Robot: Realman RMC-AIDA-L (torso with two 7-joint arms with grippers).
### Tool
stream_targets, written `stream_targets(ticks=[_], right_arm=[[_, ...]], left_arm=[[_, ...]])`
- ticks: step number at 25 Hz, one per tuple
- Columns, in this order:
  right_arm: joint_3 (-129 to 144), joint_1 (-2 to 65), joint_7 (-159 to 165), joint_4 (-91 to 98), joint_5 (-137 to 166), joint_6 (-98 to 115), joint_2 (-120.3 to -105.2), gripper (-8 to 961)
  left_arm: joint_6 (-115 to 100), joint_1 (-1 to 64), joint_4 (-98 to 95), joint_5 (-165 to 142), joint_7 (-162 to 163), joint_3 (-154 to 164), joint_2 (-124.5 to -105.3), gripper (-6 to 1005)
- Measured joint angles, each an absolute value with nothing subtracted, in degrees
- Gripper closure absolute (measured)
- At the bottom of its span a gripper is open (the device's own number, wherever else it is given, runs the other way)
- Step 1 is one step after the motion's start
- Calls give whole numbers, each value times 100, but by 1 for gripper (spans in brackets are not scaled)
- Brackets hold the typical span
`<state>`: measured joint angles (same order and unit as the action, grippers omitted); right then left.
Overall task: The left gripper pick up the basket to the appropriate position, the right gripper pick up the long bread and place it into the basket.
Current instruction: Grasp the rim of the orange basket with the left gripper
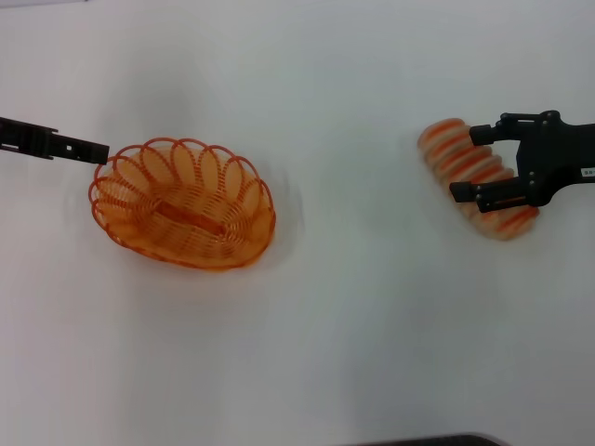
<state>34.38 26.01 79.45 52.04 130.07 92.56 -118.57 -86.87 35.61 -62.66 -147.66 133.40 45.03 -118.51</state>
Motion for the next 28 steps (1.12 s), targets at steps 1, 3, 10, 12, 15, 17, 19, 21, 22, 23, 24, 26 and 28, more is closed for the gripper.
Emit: stream_targets(ticks=[1, 3, 10, 12, 15, 17, 19, 21, 22, 23, 24, 26, 28], right_arm=[[3436, 2600, 7945, 5204, 13007, 9256, -11856, 23], [3436, 2595, 7945, 5204, 13008, 9256, -11857, 23], [3436, 2594, 7945, 5203, 13007, 9255, -11844, 23], [3436, 2601, 7945, 5204, 13007, 9255, -11833, 23], [3436, 2611, 7945, 5203, 13007, 9255, -11821, 23], [3436, 2617, 7945, 5203, 13007, 9254, -11817, 23], [3436, 2623, 7945, 5203, 13007, 9254, -11813, 23], [3436, 2626, 7945, 5203, 13007, 9243, -11808, 23], [3434, 2627, 7945, 5203, 13007, 9236, -11805, 23], [3432, 2629, 7945, 5203, 13007, 9229, -11803, 23], [3430, 2631, 7945, 5203, 13007, 9219, -11800, 23], [3428, 2636, 7945, 5203, 12998, 9211, -11795, 23], [3425, 2641, 7945, 5203, 12988, 9204, -11793, 23]], left_arm=[[-8681, 3607, -6245, -14870, 13408, 4544, -11863, 114], [-8624, 3685, -6202, -15075, 13511, 4650, -11917, 114], [-8466, 3806, -5996, -15389, 13560, 4875, -12051, 114], [-8375, 3837, -5895, -15479, 13577, 4892, -12095, 115], [-8252, 3849, -5782, -15558, 13606, 4972, -12109, 115], [-8164, 3862, -5661, -15594, 13623, 5065, -12111, 115], [-8095, 3890, -5532, -15609, 13632, 5120, -12116, 115], [-8064, 3906, -5473, -15613, 13634, 5153, -12122, 115], [-8061, 3908, -5469, -15614, 13635, 5166, -12125, 115], [-8060, 3912, -5471, -15615, 13635, 5179, -12133, 132], [-8060, 3918, -5474, -15615, 13635, 5182, -12138, 148], [-8057, 3949, -5476, -15617, 13637, 5185, -12142, 181], [-8058, 3977, -5462, -15618, 13638, 5188, -12143, 214]])
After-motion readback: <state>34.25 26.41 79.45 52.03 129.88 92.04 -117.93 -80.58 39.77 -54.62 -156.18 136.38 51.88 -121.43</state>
